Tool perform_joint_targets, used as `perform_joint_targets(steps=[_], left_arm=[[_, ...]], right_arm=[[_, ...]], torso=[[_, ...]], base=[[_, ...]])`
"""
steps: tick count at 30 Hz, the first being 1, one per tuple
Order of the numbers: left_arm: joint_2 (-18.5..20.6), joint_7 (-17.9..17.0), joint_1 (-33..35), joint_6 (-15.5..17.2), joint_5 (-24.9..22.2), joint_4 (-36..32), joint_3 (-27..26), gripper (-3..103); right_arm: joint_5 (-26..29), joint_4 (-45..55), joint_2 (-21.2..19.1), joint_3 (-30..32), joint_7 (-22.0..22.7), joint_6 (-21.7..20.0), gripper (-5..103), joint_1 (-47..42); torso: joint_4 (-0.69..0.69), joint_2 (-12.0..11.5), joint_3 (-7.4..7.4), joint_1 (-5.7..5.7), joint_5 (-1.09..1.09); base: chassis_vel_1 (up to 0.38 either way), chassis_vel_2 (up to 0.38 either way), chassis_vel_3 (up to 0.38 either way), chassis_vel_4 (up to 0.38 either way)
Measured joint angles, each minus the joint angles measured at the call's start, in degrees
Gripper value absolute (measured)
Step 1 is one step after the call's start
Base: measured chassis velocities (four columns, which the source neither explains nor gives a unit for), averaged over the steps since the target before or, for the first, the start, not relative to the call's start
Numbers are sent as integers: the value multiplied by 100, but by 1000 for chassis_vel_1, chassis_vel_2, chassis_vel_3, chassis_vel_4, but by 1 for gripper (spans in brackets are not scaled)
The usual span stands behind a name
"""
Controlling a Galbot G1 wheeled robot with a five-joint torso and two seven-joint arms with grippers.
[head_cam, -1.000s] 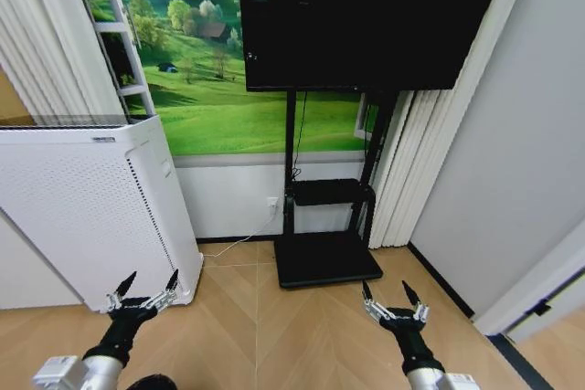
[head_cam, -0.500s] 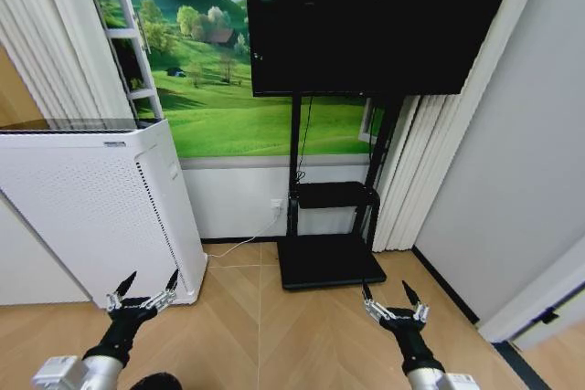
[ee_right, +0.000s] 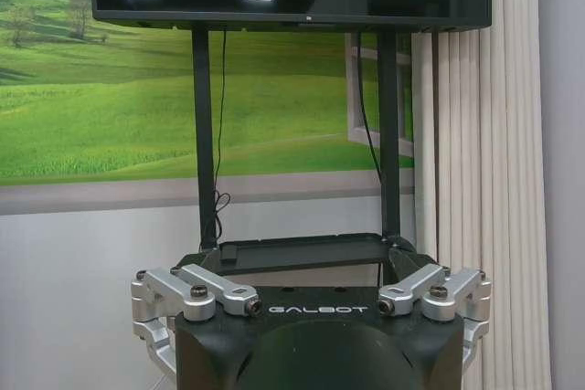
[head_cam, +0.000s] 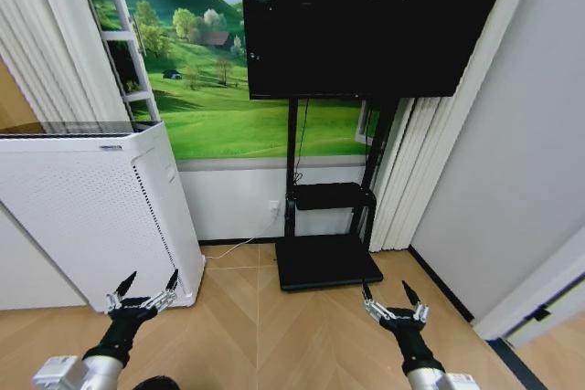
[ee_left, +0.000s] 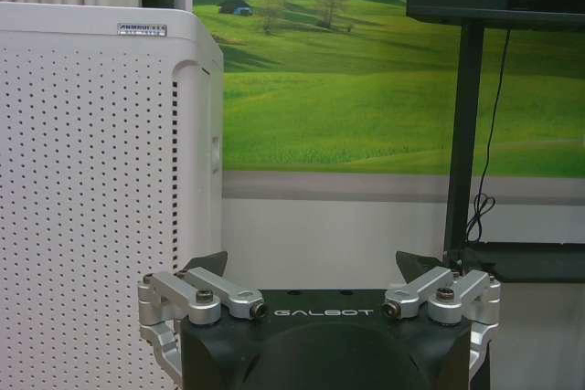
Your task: Pick up the trash bin and place the garbage on the floor into it.
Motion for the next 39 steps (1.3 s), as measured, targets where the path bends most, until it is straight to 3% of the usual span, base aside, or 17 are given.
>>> perform_joint_targets(steps=[39], left_arm=[[0, 0, 0, 0, 0, 0, 0, 100]], right_arm=[[0, 0, 0, 0, 0, 0, 100, 0]], torso=[[0, -61, -34, -28, 1]], base=[[32, 35, -35, -35]])
